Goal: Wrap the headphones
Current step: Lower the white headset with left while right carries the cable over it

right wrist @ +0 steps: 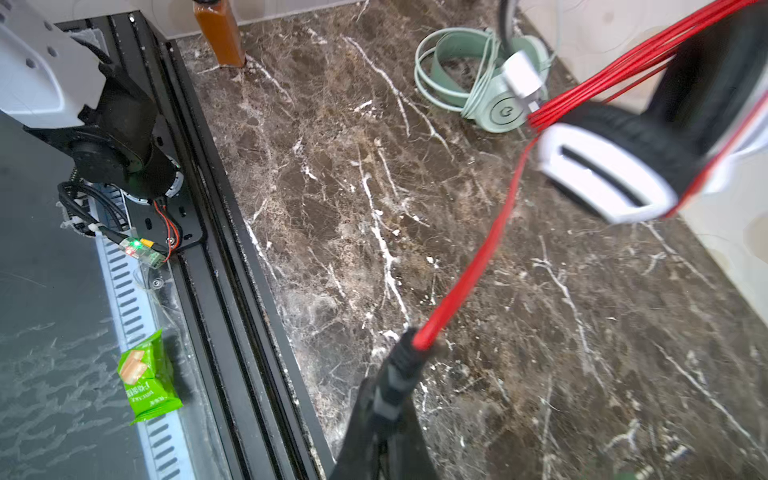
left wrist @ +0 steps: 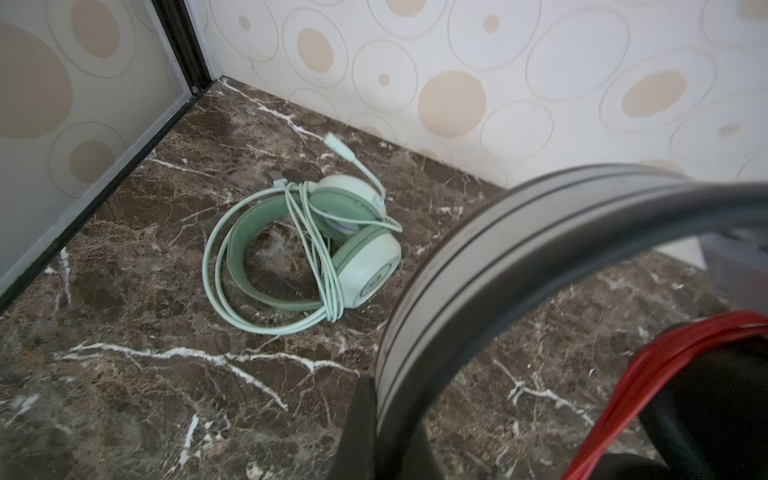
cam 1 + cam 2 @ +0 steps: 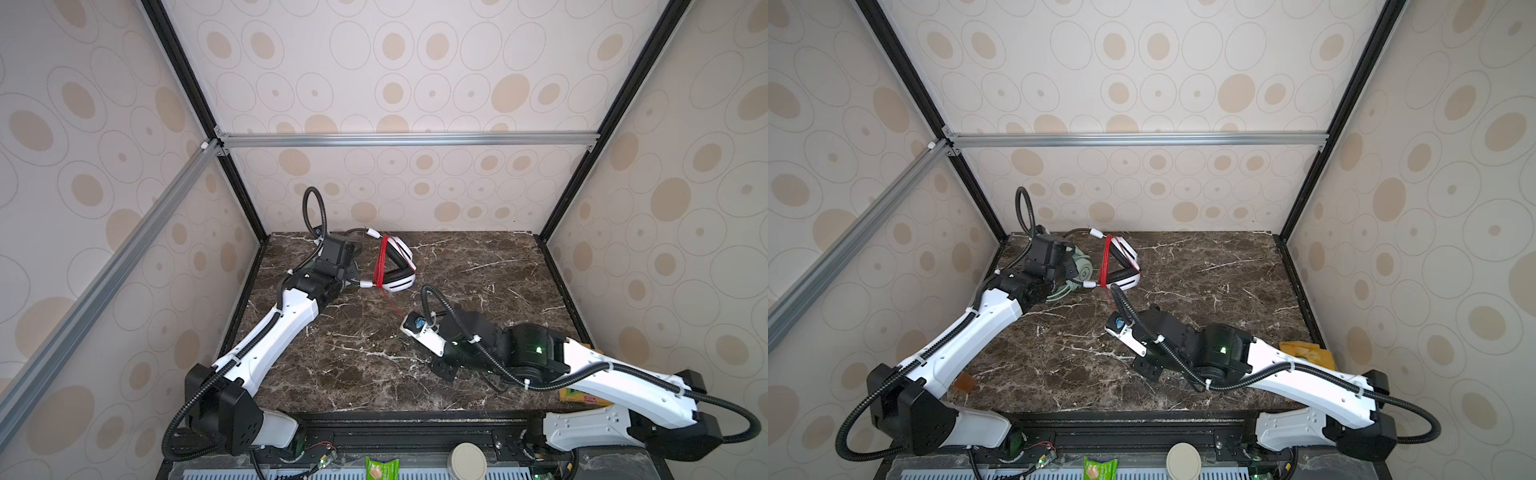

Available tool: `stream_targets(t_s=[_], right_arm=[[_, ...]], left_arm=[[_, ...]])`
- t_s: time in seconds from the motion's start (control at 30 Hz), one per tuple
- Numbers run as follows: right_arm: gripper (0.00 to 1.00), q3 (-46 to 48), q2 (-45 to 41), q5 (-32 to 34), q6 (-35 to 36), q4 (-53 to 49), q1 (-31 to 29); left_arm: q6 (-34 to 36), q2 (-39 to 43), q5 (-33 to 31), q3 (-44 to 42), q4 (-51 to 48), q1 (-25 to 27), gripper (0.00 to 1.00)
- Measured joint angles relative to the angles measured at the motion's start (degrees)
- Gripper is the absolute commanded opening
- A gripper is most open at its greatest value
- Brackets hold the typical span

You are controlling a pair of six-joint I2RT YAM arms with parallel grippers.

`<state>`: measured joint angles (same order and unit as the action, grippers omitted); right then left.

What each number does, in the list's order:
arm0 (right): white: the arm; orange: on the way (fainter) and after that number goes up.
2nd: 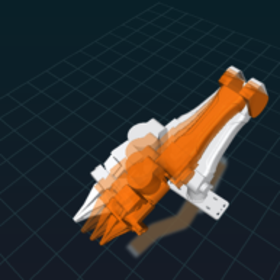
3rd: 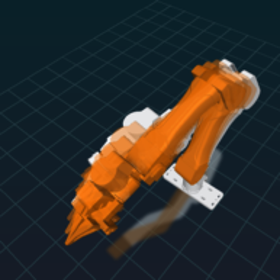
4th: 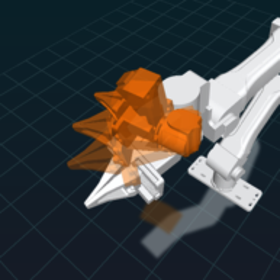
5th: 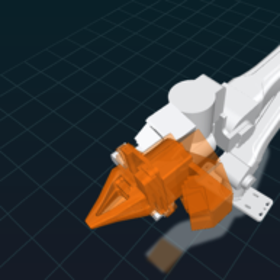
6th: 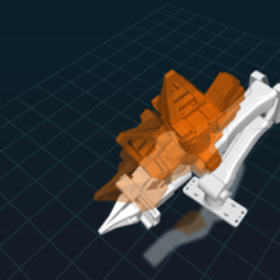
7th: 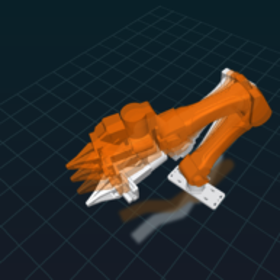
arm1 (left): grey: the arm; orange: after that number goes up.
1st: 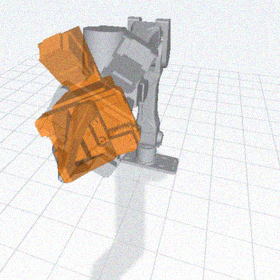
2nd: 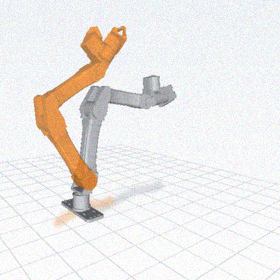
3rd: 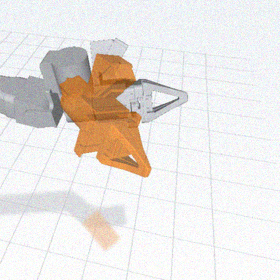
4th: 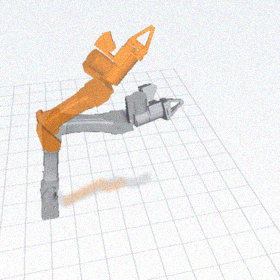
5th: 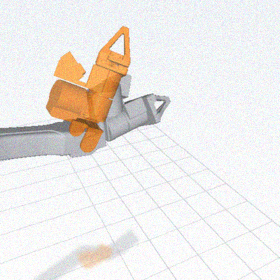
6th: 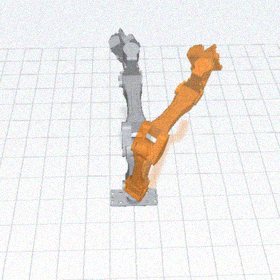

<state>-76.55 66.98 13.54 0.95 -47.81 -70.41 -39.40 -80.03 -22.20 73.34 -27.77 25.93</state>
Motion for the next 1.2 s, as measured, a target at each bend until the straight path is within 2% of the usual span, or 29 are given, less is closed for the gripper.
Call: stream_targets(t_s=[0.23, 0.4, 0.67, 0.83, 1.1, 1.2], right_arm=[[0.0, -0.5, -1.6, 6.0, 1.6, -6.4, 0.0], [0.0, -0.4, -1.8, 6.2, 2.9, -7.0, 2.9], [0.0, 0.1, -1.5, -5.4, 6.0, -3.4, 17.9], [0.0, -0.1, 4.7, -13.9, 7.5, 1.1, 26.4], [0.0, 3.0, 11.1, -24.0, 7.5, 8.5, 37.4], [0.09, 5.3, 11.2, -26.6, 7.5, 10.9, 39.2]], left_arm=[[4.0, 3.8, -1.8, -8.9, 1.2, 5.3, 0.0], [5.9, 8.6, -1.8, -16.3, 3.5, 9.1, 0.0], [6.8, 13.8, 0.2, -23.9, 5.3, 15.0, 0.0], [6.4, 15.1, 1.5, -26.6, 7.3, 18.4, 0.0], [6.2, 18.5, 1.6, -27.5, 7.4, 19.2, 0.0], [6.2, 19.7, 1.7, -27.5, 7.2, 19.2, 0.0]])
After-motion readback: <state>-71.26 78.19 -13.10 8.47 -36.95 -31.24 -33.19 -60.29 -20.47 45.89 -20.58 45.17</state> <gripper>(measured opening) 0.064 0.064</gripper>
